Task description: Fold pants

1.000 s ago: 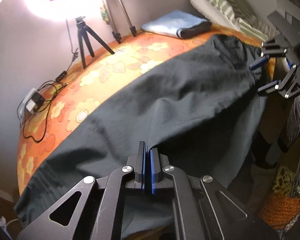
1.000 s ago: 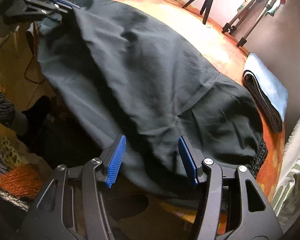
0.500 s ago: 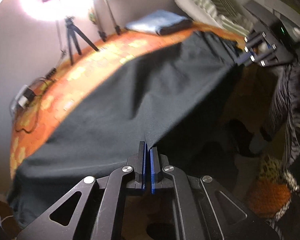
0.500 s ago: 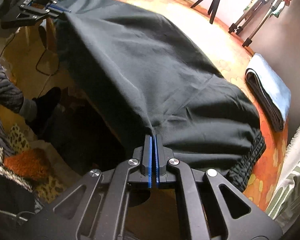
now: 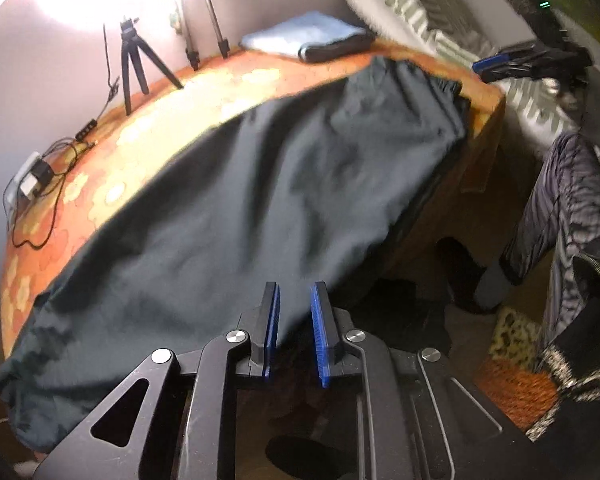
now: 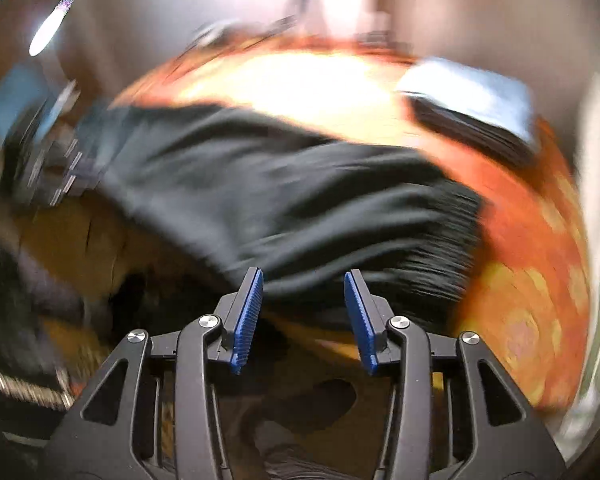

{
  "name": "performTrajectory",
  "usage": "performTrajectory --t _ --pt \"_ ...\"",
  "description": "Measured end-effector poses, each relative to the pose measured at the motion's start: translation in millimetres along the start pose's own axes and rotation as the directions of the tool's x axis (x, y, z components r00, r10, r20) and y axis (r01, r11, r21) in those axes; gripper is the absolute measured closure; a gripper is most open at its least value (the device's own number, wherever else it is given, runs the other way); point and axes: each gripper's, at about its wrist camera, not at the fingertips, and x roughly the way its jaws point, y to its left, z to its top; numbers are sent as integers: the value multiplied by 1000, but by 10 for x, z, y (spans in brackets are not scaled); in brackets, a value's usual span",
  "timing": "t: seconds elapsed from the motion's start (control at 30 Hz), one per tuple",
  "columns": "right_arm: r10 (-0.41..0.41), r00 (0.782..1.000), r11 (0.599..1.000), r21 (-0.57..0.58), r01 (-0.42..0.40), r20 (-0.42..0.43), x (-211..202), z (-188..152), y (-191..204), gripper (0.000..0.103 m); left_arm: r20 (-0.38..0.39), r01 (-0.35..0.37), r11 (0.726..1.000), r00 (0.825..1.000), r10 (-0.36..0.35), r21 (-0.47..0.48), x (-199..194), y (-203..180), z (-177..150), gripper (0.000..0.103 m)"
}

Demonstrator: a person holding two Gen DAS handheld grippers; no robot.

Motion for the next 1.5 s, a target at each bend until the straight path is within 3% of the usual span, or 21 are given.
performTrajectory --t 0.13,0.23,0.43,0.6,0.73,0.97,1.0,1.03,1.1,1.13,1.27,1.5 --pt "-108 994 947 304 105 -6 -89 -80 -732 59 64 5 1000 998 -4 -21 -115 35 166 88" --pt "-79 997 883 463 76 -12 -46 -165 -1131 59 75 -16 999 997 19 -33 -84 60 228 88" --pt "57 998 821 570 -34 -23 237 -258 -1305 59 35 -6 999 999 7 -49 107 86 286 88" --pt "91 996 829 555 -67 -15 352 -256 -1176 59 2 6 999 1000 -6 -34 216 43 278 88" --pt "20 997 868 497 21 -77 512 -183 -1053 59 -35 27 1000 999 -27 3 320 -59 237 87" --pt "45 996 842 539 3 -75 651 -142 -1120 60 -100 43 997 994 -36 65 498 -201 170 87" --pt "39 996 848 531 7 -76 654 -131 -1103 64 -109 41 996 994 -32 77 524 -217 165 87" --pt "32 997 854 520 11 -74 648 -121 -1081 78 -114 41 996 993 -31 82 537 -226 165 87" --pt "26 996 860 510 20 -83 636 -105 -1047 83 -118 40 996 993 -30 82 550 -218 164 87" --pt "28 996 864 503 17 -81 608 -101 -1035 94 -116 39 996 993 -30 77 539 -203 166 87" --pt "55 996 886 463 -19 -65 383 -113 -995 96 -106 34 998 994 -28 58 512 -151 163 87" --pt "18 997 905 425 15 -74 282 -116 -1012 96 -104 29 998 994 -23 57 511 -155 174 87"
